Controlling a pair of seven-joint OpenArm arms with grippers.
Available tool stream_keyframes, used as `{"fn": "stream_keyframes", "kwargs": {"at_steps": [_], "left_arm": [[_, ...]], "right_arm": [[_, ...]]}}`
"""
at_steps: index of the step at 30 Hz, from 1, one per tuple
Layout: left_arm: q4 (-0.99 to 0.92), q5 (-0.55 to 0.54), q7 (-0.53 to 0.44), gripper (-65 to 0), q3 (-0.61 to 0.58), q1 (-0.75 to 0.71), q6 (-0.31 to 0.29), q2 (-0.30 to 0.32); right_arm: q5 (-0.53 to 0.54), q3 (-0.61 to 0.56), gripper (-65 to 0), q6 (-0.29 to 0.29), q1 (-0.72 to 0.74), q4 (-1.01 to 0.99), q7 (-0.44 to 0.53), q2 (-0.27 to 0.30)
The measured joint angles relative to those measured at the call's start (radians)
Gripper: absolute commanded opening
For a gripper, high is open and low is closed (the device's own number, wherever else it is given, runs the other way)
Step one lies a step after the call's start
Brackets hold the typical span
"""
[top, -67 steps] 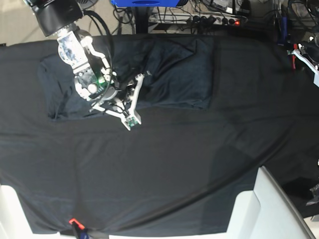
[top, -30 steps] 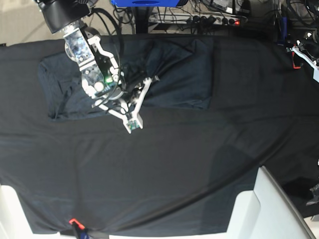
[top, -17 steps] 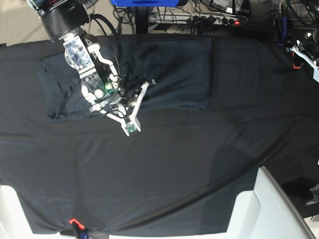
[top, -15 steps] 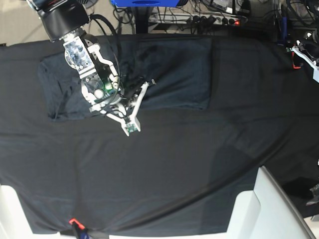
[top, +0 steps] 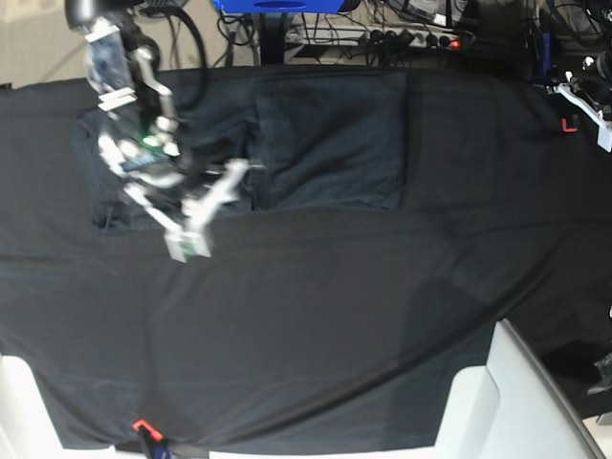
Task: Fold the T-shirt properly
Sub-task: 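Move the right gripper to the shirt's outer edge and grasp it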
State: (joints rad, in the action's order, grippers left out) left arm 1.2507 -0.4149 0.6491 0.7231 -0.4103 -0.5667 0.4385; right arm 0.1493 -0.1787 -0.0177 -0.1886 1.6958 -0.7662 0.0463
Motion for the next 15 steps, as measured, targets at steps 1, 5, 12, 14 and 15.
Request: {"fn": "stream_keyframes", "kwargs": {"at_steps": [1, 5, 12, 14, 15], "left_arm": [[0.0, 0.002, 0.0, -65.0, 0.0, 0.0, 0.001, 0.0], [0.0, 0.004, 0.001, -65.0, 0.001, 0.0, 0.001, 0.0], [0.0, 0.004, 0.004, -65.0, 0.0, 0.029, 0.001, -0.002], [0.0, 0.0, -0.003, -65.0, 0.0, 0.032, 0.0, -0.002], [0.0, 0.001, -0.002, -65.0, 0.0, 0.031, 0.0, -0.003]], "right_arm": [[0.006, 0.055, -39.0, -0.01, -0.013, -0.002, 0.014, 0.0], [0.014, 0.334, -23.1, -0.125, 0.002, -0.003, 0.012, 0.007], [0.177, 0.691, -6.6, -0.598, 0.1, -0.13, -0.126, -0.001], [0.177, 0.769, -6.6, -0.68, 0.147, -0.224, -0.156, 0.033], [0.174, 0.805, -6.6, -0.678, 0.169, -0.276, -0.171, 0.05]]}}
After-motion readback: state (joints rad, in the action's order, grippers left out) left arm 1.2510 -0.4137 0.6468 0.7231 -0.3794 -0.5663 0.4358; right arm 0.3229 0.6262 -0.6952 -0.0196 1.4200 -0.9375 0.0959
